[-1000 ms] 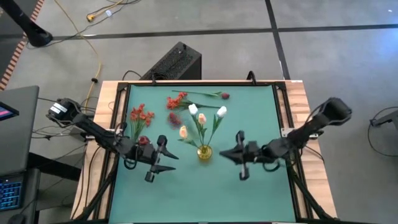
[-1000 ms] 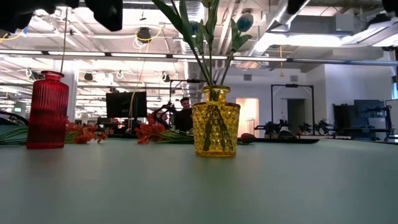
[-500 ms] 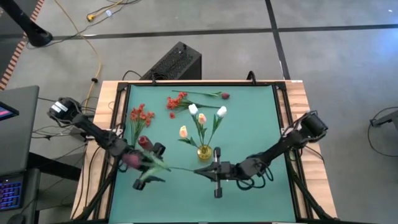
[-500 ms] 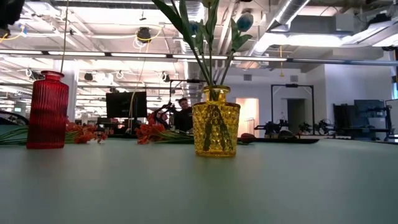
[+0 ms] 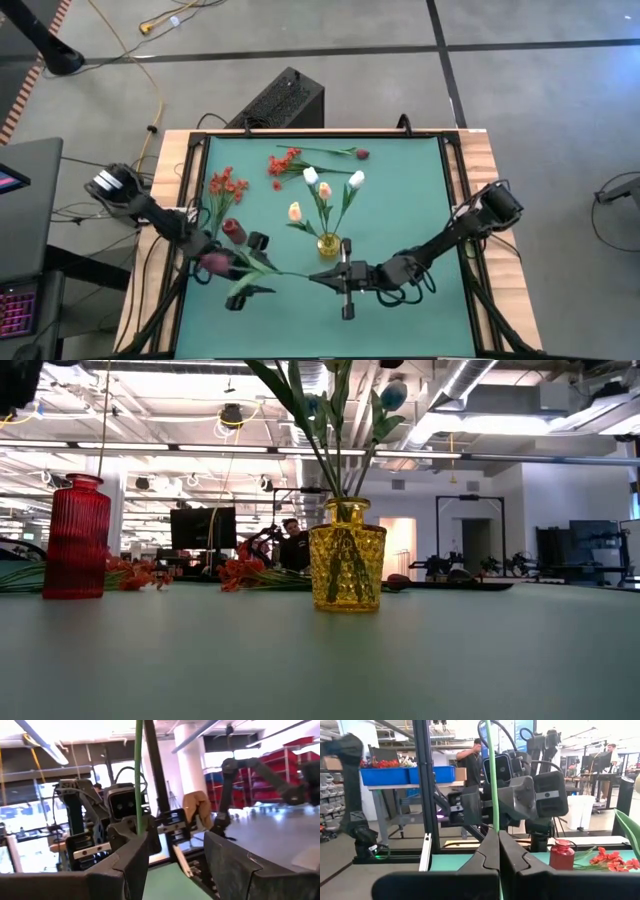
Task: Sort flowers into vase by color
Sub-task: Put the bottom red flower into the red vase
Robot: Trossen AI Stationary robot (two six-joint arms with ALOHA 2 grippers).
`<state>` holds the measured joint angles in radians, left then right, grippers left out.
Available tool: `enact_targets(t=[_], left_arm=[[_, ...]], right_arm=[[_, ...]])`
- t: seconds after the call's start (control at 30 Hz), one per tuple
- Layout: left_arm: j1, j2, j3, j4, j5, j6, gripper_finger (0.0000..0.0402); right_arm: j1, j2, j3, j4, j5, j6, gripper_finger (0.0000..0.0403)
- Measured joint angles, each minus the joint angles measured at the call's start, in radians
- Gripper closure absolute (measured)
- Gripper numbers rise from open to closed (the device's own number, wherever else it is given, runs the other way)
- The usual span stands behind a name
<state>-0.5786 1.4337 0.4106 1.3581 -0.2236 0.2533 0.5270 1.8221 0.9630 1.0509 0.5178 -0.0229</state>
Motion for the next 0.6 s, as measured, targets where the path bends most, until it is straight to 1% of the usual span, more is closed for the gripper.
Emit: enact_targets(t=[0.13,0.27,0.43,0.6], left_arm=[[0.01,0.089,0.066,0.011,-0.026,0.015,0.0223],[0.019,0.137,0.109,0.011,-0.029,0.02,0.0223],[0.021,0.139,0.12,0.011,-0.104,0.014,0.0223],[0.021,0.137,0.12,0.021,-0.098,0.016,0.0223]], right_arm=[[-0.006,0.0,0.0,-0.034,0.001,0.021,0.0386],[-0.006,-0.001,0.0,-0.049,0.001,0.023,0.0386],[-0.001,-0.001,0.0,-0.077,0.002,0.023,0.0386],[-0.001,-0.001,0.0,-0.109,0.003,0.028,0.0386]])
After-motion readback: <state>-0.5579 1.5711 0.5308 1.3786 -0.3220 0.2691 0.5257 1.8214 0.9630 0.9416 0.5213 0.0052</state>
